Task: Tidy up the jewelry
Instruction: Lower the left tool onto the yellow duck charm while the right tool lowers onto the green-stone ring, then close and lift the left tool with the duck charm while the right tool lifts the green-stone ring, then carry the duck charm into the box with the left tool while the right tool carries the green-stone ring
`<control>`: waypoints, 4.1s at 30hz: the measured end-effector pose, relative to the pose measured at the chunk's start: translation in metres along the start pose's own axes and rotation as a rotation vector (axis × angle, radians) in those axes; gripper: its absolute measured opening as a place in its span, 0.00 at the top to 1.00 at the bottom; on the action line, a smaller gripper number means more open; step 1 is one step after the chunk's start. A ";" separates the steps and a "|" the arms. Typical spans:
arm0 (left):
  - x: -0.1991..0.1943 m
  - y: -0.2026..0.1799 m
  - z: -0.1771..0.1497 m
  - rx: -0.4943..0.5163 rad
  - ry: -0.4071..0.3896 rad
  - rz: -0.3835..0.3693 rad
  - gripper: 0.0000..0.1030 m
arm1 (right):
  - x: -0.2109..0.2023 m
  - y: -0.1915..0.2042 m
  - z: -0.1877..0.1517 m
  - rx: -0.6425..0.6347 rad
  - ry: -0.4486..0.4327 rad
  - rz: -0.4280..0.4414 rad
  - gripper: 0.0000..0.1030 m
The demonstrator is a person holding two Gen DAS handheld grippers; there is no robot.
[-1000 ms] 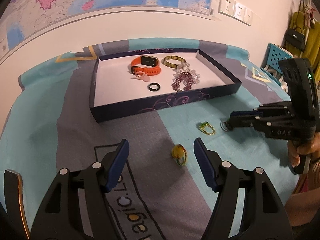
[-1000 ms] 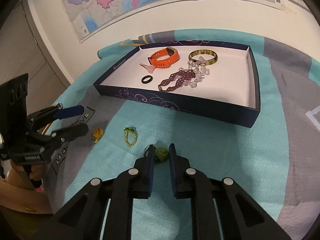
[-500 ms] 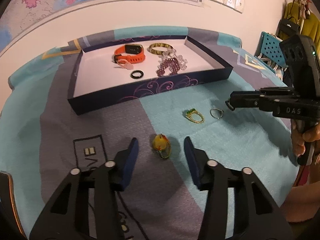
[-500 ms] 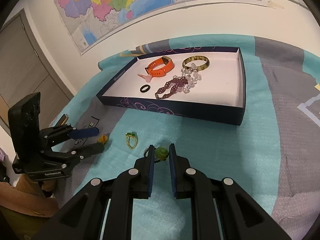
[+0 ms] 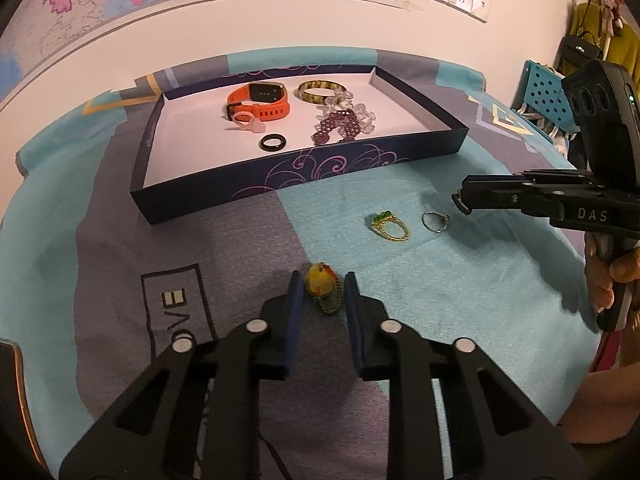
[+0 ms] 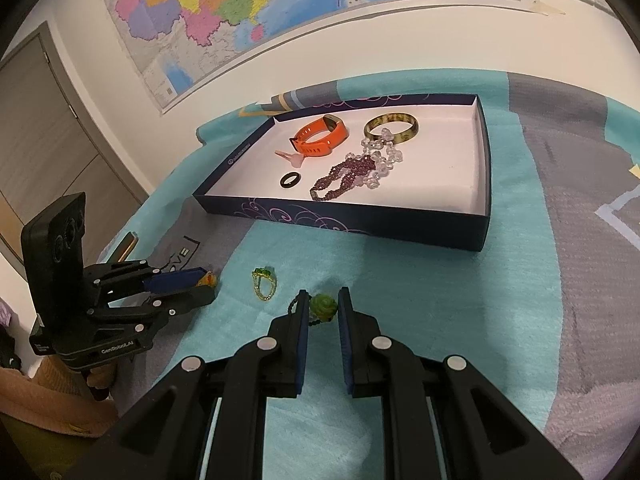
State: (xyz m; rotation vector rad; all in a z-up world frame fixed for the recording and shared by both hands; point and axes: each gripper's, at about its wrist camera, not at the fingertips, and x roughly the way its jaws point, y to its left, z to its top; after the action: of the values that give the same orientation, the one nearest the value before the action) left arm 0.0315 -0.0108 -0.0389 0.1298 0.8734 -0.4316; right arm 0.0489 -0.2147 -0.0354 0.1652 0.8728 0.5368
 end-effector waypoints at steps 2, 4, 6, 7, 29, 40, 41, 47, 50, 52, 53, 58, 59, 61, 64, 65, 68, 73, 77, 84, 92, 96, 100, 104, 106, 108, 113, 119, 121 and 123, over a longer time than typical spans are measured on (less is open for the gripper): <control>0.000 0.001 0.000 -0.006 0.000 -0.002 0.83 | 0.000 0.001 0.001 -0.003 -0.003 0.001 0.88; 0.000 0.000 0.000 -0.005 -0.001 0.002 0.83 | 0.000 0.002 0.001 -0.003 -0.005 0.001 0.88; 0.000 0.000 0.001 -0.009 -0.003 0.004 0.84 | 0.000 0.004 0.002 -0.006 -0.006 0.004 0.88; 0.000 0.000 0.001 -0.012 -0.003 0.002 0.84 | 0.001 0.004 0.003 -0.007 -0.007 0.005 0.88; -0.014 -0.002 0.013 -0.017 -0.052 0.004 0.84 | 0.002 0.011 0.011 -0.020 -0.024 0.025 0.88; -0.018 -0.002 0.019 -0.018 -0.075 -0.002 0.84 | 0.002 0.014 0.017 -0.028 -0.033 0.027 0.88; -0.018 -0.002 0.020 -0.019 -0.076 -0.002 0.84 | 0.002 0.014 0.018 -0.029 -0.035 0.027 0.88; -0.022 0.000 0.027 -0.020 -0.094 0.000 0.84 | 0.003 0.015 0.025 -0.034 -0.042 0.030 0.88; -0.022 0.001 0.032 -0.017 -0.103 0.000 0.84 | 0.005 0.015 0.029 -0.039 -0.046 0.030 0.88; -0.022 0.002 0.035 -0.014 -0.108 0.001 0.84 | 0.005 0.016 0.031 -0.044 -0.049 0.031 0.88; -0.023 0.002 0.037 -0.012 -0.111 0.003 0.84 | 0.005 0.016 0.033 -0.045 -0.051 0.032 0.88; -0.022 0.001 0.044 -0.003 -0.123 0.003 0.84 | 0.004 0.018 0.038 -0.054 -0.059 0.034 0.88; -0.022 0.001 0.045 -0.003 -0.125 0.002 0.84 | 0.004 0.018 0.040 -0.058 -0.062 0.033 0.88; -0.022 0.001 0.047 -0.003 -0.129 0.003 0.84 | 0.003 0.019 0.042 -0.058 -0.066 0.034 0.88; -0.021 0.002 0.050 -0.003 -0.132 0.003 0.84 | 0.004 0.019 0.046 -0.063 -0.071 0.034 0.88; -0.021 0.002 0.051 -0.003 -0.134 0.003 0.84 | 0.004 0.019 0.048 -0.065 -0.072 0.033 0.88; -0.021 0.001 0.053 -0.001 -0.138 0.002 0.84 | 0.005 0.020 0.052 -0.070 -0.075 0.035 0.88; -0.021 0.001 0.058 0.004 -0.148 0.005 0.84 | 0.006 0.020 0.056 -0.074 -0.081 0.037 0.88; -0.020 0.003 0.063 0.004 -0.155 0.008 0.84 | 0.008 0.020 0.061 -0.078 -0.085 0.036 0.88; -0.016 0.007 0.073 -0.004 -0.162 0.004 0.84 | 0.013 0.018 0.068 -0.076 -0.086 0.032 0.88; -0.010 0.007 0.080 -0.004 -0.160 0.007 0.84 | 0.018 0.015 0.074 -0.071 -0.083 0.028 0.88; -0.007 0.008 0.085 -0.002 -0.162 0.009 0.84 | 0.020 0.014 0.078 -0.068 -0.084 0.028 0.88; -0.003 0.009 0.090 0.000 -0.162 0.014 0.84 | 0.022 0.012 0.083 -0.064 -0.084 0.028 0.88; 0.000 0.011 0.093 -0.004 -0.162 0.021 0.84 | 0.025 0.011 0.089 -0.065 -0.085 0.023 0.88; 0.001 0.012 0.095 -0.004 -0.162 0.024 0.84 | 0.026 0.010 0.091 -0.065 -0.084 0.025 0.88; 0.003 0.013 0.097 -0.008 -0.162 0.028 0.84 | 0.028 0.010 0.093 -0.068 -0.082 0.022 0.88; 0.007 0.015 0.101 -0.010 -0.159 0.034 0.84 | 0.034 0.009 0.100 -0.069 -0.074 0.018 0.88; 0.013 0.017 0.105 -0.013 -0.150 0.036 0.84 | 0.043 0.006 0.104 -0.065 -0.065 0.009 0.88; 0.016 0.018 0.105 -0.015 -0.145 0.039 0.84 | 0.044 0.006 0.104 -0.064 -0.065 0.007 0.88; 0.018 0.018 0.106 -0.017 -0.142 0.040 0.84 | 0.045 0.006 0.105 -0.063 -0.064 0.004 0.88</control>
State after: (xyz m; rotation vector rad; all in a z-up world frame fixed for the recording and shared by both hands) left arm 0.1249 -0.0302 0.0143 0.0997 0.7337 -0.3913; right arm 0.1509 -0.1785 0.0031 0.1258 0.7921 0.5593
